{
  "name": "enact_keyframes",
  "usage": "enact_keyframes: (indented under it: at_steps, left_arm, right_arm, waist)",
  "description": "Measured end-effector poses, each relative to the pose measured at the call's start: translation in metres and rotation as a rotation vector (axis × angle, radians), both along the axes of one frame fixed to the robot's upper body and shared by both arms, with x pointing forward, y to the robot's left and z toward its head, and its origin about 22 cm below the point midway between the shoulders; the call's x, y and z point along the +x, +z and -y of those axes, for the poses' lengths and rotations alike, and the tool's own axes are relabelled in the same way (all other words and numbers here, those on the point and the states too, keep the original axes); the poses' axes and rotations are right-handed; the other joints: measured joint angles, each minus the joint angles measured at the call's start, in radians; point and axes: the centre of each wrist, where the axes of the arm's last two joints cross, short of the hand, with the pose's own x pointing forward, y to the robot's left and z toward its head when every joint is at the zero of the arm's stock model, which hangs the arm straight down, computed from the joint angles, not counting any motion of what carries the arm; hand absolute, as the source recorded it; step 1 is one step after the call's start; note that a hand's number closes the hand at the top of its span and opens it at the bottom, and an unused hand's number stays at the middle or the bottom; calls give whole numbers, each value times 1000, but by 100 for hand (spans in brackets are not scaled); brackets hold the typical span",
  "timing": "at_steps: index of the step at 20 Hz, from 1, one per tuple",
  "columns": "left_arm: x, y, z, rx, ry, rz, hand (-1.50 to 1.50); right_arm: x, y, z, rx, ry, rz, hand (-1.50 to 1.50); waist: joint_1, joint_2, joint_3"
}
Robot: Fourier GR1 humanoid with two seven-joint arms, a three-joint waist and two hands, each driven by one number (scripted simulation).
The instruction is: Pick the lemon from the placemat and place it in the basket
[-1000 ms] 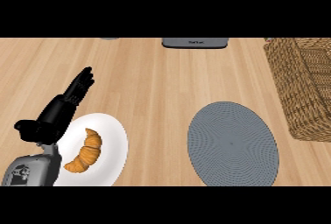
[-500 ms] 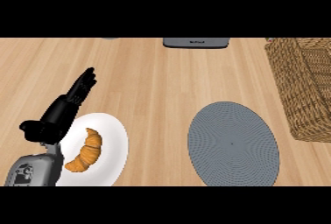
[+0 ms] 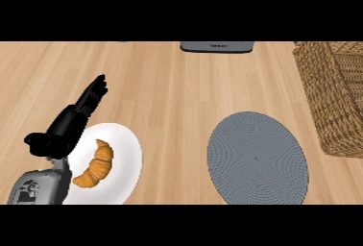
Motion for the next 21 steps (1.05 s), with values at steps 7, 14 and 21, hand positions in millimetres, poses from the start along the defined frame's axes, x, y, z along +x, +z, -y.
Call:
enact_keyframes:
  at_steps: [7,14,21]
  left_arm:
    - [1,-1,1,1,-5,7,0]
    - [3,2,1,6,-12,8,0]
    - [2,5,1,-3,-1,8,0]
  right_arm:
    - [4,6,8,18,-16,41,-150]
    - [8,19,9,74,32,113,-150]
    - [-8,45,32,266,23,144,-150]
  waist:
    - [10,5,1]
    - [10,4,1]
    - [8,5,1]
